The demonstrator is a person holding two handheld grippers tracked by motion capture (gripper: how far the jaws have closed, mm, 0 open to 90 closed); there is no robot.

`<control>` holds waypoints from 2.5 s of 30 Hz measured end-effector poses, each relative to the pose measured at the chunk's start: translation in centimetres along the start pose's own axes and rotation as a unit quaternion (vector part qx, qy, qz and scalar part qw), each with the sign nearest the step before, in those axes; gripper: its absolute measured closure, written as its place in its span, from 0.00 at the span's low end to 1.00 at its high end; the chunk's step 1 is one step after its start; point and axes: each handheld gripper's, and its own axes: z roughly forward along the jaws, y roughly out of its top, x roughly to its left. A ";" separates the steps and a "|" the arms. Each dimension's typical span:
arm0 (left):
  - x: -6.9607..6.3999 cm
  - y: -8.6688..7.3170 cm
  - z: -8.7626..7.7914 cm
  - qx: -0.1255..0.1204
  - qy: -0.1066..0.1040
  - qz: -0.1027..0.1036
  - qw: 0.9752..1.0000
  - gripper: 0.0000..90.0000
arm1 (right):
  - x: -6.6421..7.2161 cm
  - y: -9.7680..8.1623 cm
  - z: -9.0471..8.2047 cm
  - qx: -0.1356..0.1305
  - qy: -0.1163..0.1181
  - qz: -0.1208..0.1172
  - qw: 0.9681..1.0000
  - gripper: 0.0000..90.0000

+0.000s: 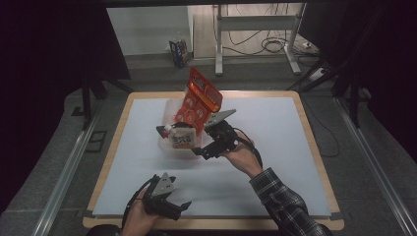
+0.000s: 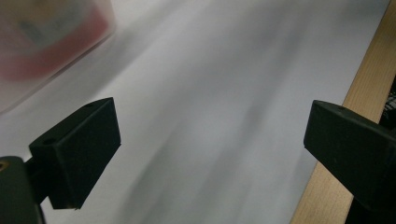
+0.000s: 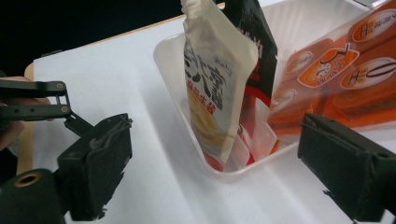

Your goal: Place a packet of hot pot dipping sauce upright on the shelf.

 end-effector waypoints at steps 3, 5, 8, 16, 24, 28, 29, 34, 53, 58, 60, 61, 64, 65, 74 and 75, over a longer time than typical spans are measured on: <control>-0.1 0.0 0.0 -0.006 0.001 0.003 1.000 0.04 | 0.0 -0.4 0.0 0.001 -0.004 0.003 1.000 0.08; -0.1 0.1 -0.1 -0.008 0.001 0.007 1.000 0.04 | 0.0 -0.6 0.0 0.002 -0.006 0.001 1.000 0.06; -0.2 0.1 -0.1 -0.009 0.004 0.010 1.000 0.04 | 0.1 -1.0 -0.2 -0.004 -0.004 0.004 1.000 0.05; -0.3 0.1 -0.1 -0.009 0.006 0.014 1.000 0.04 | 0.3 -1.9 -0.7 -0.013 0.004 0.014 1.000 0.00; -0.4 0.1 0.0 -0.009 0.008 0.020 1.000 0.04 | 0.1 -3.0 -0.9 -0.016 -0.013 0.025 0.999 0.00; -0.4 0.1 0.0 -0.009 0.011 0.022 1.000 0.04 | 0.2 -3.2 -1.2 -0.017 -0.012 0.028 0.999 0.00; -0.3 0.0 -0.1 -0.009 0.011 0.021 1.000 0.04 | 0.3 -3.3 -1.3 -0.017 -0.014 0.028 0.999 0.00; -0.2 0.0 -0.2 -0.011 0.013 0.021 1.000 0.04 | 0.6 -3.5 -1.9 -0.017 -0.017 0.023 0.999 0.00; -0.3 0.1 -0.3 -0.015 0.021 0.025 0.999 0.04 | 1.7 -5.5 -4.6 -0.034 -0.034 0.017 0.999 0.00; -0.4 0.1 -0.3 -0.016 0.022 0.026 0.999 0.04 | 1.8 -6.4 -5.4 -0.030 -0.045 0.018 0.998 0.00; -0.4 0.1 -0.3 -0.017 0.024 0.025 0.999 0.04 | 1.9 -6.7 -5.6 -0.028 -0.049 0.020 0.998 0.00; -0.3 0.1 -0.4 -0.019 0.024 0.024 0.999 0.04 | 1.9 -6.9 -5.7 -0.028 -0.050 0.021 0.998 0.00; -0.2 0.2 -0.6 -0.024 0.023 0.016 0.999 0.05 | 2.0 -7.3 -6.0 -0.024 -0.054 0.023 0.998 0.00; -0.2 0.2 -0.7 -0.024 0.022 0.015 0.999 0.05 | 2.0 -7.5 -6.0 -0.023 -0.054 0.024 0.998 0.00; 0.0 0.1 -0.8 -0.024 0.015 0.007 1.000 0.05 | 2.5 -9.0 -6.7 -0.012 -0.059 0.028 0.998 0.00; 0.0 0.1 -0.8 -0.023 0.015 0.008 1.000 0.05 | 2.5 -9.2 -6.8 -0.011 -0.062 0.028 0.998 0.00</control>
